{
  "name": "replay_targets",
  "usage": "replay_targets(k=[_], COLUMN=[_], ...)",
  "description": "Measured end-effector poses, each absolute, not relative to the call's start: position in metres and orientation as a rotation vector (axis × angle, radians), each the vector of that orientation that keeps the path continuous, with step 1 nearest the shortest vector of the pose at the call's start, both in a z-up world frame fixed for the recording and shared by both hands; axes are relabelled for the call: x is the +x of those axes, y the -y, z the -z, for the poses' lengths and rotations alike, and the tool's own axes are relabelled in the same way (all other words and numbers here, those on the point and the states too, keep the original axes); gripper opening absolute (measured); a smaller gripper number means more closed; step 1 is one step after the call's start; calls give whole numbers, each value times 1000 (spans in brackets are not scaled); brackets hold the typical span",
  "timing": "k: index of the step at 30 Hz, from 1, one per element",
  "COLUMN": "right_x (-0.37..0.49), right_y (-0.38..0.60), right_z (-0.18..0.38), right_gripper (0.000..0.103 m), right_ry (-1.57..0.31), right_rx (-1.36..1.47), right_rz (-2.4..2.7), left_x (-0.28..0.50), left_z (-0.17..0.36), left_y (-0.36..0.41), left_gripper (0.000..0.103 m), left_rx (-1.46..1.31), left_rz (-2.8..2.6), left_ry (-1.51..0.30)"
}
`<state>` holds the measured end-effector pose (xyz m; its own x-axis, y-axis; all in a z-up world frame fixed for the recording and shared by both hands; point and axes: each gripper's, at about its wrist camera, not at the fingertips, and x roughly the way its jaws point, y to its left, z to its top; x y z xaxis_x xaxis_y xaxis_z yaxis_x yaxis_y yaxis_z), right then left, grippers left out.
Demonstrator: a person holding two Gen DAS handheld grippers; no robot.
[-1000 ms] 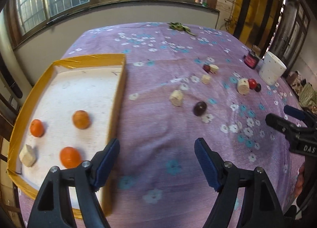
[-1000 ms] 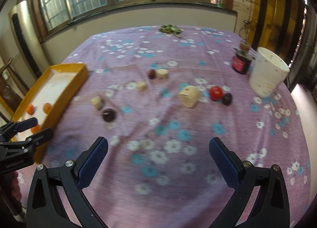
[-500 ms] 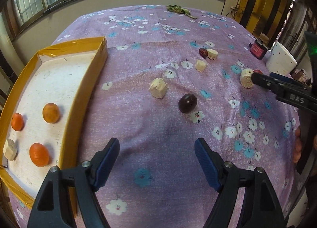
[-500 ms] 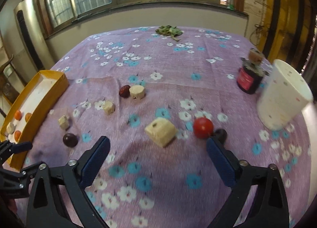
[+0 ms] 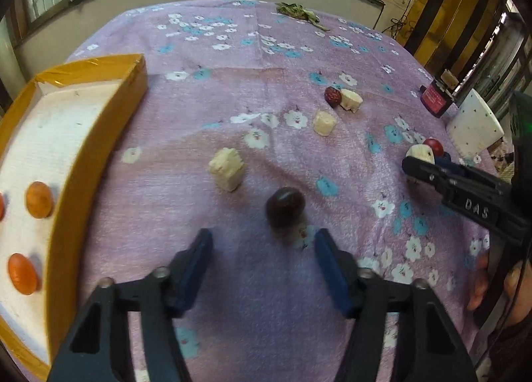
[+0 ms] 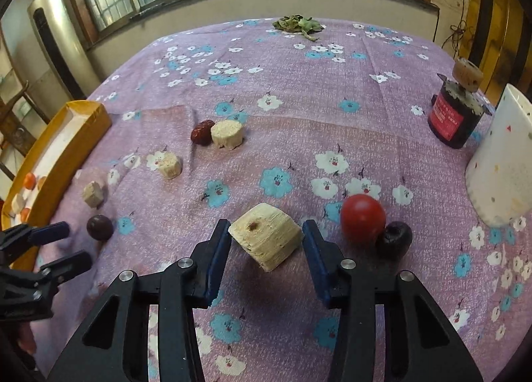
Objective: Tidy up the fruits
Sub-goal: 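Grasp a cream cube block with the right gripper while the left gripper grasps a dark plum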
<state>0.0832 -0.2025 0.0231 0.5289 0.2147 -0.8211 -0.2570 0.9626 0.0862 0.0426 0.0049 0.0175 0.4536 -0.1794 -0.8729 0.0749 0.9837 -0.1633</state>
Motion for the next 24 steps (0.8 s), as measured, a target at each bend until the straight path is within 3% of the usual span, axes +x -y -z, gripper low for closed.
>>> replay_targets(k=[4,7,24], right_x=[76,73,20], right_y=[201,199,172], right_z=[-24,-24,-48], right_gripper=[43,43,43], right_ry=[-974,-978,-928], right_rx=[-42,-51,-39], right_rz=[-303,-303,-301], left_x=[48,52,1], left_z=[-16,-16,-39], left_y=[2,4,-34], left_gripper=[47,25,24], left_rx=[-92,-109,-131], left_rz=[162,195,255], left_ry=[-1057,-1051,-1002])
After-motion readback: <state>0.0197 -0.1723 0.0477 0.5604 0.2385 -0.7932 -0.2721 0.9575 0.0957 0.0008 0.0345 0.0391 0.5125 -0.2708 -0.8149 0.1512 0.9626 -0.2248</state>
